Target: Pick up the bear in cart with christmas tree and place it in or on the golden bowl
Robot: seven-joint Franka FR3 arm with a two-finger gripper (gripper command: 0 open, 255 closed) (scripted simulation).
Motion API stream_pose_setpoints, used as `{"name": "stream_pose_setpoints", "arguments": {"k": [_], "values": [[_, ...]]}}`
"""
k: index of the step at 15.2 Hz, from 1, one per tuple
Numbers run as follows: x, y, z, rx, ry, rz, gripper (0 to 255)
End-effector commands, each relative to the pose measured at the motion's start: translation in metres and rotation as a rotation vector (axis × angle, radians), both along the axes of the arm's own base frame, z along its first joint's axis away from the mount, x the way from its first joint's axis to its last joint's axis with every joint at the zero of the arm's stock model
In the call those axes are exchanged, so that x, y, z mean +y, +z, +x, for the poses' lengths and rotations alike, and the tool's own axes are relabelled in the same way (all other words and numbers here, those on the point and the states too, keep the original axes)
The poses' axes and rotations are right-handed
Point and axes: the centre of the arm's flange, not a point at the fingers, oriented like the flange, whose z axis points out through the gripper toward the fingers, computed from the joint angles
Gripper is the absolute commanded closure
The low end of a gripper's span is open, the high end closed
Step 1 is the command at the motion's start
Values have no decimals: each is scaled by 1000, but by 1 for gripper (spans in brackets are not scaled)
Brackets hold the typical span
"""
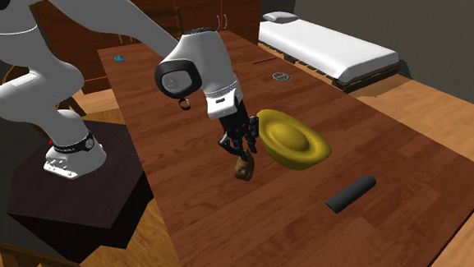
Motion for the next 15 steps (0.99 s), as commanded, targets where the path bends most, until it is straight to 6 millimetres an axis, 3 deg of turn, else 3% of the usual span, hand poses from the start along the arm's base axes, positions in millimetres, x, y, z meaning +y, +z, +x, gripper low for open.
{"name": "stream_pose_setpoints", "arguments": {"k": [1,6,15], "values": [[0,-1,0,2,-1,0,255],[0,-1,0,2,-1,0,255],[0,47,0,2,-1,0,255]]}}
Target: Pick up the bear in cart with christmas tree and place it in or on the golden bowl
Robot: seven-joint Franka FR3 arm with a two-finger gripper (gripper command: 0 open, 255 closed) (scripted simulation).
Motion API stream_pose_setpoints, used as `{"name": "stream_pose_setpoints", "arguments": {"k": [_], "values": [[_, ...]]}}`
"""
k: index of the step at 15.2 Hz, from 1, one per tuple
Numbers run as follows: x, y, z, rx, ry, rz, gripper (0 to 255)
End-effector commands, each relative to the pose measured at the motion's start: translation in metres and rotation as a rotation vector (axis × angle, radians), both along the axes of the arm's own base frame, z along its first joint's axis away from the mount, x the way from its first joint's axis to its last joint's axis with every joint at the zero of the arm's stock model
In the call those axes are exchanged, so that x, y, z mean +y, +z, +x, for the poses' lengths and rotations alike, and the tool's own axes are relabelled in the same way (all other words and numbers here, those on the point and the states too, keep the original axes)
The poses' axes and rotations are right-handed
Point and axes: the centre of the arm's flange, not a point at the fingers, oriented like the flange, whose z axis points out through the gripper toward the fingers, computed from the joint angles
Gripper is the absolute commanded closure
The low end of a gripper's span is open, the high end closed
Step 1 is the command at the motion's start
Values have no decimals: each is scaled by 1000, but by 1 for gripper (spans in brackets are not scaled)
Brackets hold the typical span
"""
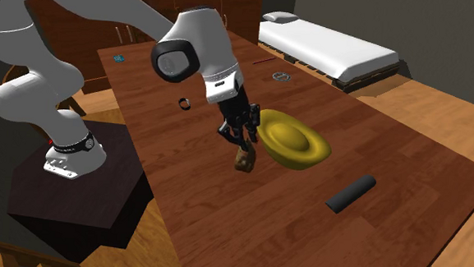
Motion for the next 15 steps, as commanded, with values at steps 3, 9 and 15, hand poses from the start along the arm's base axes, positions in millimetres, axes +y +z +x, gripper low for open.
{"name": "stream_pose_setpoints", "arguments": {"k": [3,9,15], "values": [[0,21,1,0,0,0,255],[0,53,1,0,0,0,255],[0,85,1,0,0,0,255]]}}
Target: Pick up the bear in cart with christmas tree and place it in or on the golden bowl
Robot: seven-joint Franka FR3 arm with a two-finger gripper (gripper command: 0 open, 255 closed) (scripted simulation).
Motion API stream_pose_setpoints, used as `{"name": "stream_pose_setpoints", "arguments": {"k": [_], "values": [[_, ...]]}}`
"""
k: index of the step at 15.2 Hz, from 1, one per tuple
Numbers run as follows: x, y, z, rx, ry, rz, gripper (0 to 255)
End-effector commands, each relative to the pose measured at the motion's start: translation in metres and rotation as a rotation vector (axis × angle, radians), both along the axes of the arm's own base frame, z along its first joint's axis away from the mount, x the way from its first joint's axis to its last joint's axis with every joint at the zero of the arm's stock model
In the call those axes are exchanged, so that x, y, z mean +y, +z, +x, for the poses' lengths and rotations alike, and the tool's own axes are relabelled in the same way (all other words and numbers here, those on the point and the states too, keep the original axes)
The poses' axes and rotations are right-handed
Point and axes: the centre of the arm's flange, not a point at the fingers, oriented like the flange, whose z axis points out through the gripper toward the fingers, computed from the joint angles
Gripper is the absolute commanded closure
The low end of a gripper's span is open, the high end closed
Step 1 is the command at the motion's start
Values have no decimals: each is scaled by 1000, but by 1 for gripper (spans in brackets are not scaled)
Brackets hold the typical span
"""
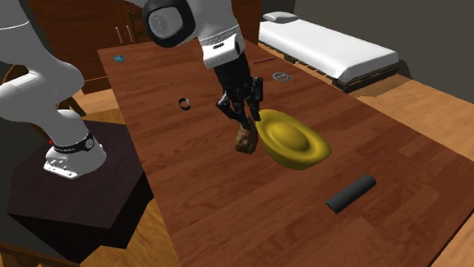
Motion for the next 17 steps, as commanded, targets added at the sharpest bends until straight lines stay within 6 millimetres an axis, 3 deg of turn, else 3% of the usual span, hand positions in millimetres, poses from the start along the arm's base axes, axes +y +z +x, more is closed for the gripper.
{"name": "stream_pose_setpoints", "arguments": {"k": [1,9,17], "values": [[0,11,1,0,0,0,255],[0,49,1,0,0,0,255],[66,73,80,0,0,0,255]]}}
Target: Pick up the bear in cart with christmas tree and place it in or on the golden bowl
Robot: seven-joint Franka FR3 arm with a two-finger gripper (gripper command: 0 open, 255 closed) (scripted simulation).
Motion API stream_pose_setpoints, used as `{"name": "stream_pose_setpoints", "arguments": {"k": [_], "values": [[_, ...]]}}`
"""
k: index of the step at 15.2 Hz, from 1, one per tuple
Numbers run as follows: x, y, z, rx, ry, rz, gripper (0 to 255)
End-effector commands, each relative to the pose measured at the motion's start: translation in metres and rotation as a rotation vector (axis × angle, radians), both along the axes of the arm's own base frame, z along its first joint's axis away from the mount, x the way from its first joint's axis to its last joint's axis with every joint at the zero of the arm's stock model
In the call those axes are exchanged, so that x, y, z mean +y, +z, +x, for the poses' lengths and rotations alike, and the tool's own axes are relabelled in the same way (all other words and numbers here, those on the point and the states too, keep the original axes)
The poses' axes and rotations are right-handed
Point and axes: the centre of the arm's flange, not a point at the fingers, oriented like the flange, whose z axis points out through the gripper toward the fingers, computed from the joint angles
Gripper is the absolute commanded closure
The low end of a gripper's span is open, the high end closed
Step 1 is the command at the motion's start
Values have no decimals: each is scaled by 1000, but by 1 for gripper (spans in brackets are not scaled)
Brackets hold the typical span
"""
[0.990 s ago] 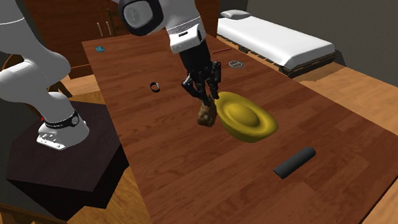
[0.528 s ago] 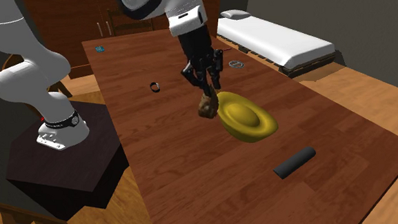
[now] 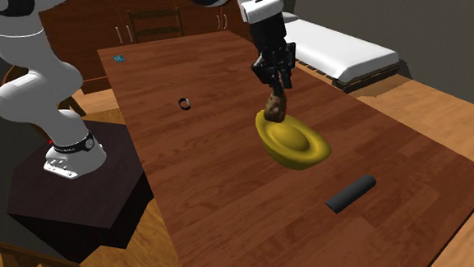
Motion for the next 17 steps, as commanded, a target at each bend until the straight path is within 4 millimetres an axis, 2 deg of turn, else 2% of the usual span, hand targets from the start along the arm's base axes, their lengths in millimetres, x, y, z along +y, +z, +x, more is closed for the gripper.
{"name": "stream_pose_setpoints", "arguments": {"k": [1,4,5,17], "values": [[16,7,20,0,-2,0,255],[41,16,50,0,-2,0,255],[54,21,65,0,-2,0,255],[54,-42,65,0,-2,0,255]]}}
